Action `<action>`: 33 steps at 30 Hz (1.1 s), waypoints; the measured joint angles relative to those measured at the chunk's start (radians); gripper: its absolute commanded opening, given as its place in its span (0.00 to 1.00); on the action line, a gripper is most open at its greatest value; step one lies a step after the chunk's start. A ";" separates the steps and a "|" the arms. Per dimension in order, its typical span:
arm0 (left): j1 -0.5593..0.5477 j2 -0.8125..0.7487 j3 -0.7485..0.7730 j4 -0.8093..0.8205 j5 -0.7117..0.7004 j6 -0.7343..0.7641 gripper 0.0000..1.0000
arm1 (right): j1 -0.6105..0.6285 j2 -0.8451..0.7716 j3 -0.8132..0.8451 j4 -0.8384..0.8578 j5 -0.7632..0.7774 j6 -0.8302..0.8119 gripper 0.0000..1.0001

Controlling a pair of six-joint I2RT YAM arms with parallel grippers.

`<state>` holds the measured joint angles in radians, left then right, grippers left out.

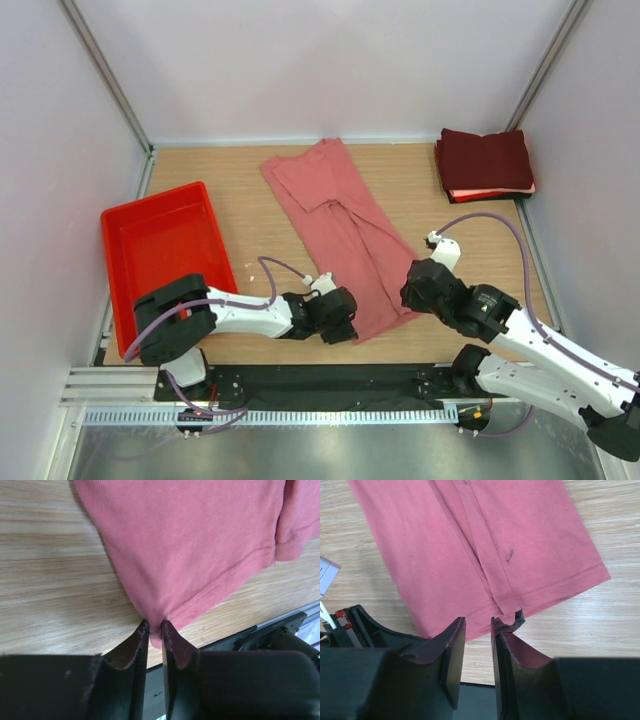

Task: Fold and stack the t-shirts
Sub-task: Fold the tshirt

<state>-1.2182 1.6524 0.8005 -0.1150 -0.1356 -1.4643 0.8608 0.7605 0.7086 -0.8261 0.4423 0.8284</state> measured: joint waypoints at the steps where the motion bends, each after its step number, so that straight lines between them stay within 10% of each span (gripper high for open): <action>1: -0.001 0.000 0.000 -0.004 -0.002 0.002 0.10 | 0.000 0.010 0.000 -0.001 0.006 0.006 0.38; 8: -0.013 -0.077 -0.040 -0.105 -0.046 0.007 0.01 | -0.011 0.108 0.030 -0.023 0.028 0.018 0.71; 18: -0.005 -0.308 -0.114 -0.339 -0.134 0.052 0.05 | -0.192 0.224 0.015 0.052 -0.209 -0.061 0.58; 33: 0.100 -0.403 -0.220 -0.414 -0.088 0.154 0.41 | -0.249 0.255 -0.172 0.111 -0.397 -0.012 0.48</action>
<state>-1.1183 1.2491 0.5804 -0.5289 -0.2234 -1.3098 0.6113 1.0157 0.5365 -0.7151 0.0456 0.8165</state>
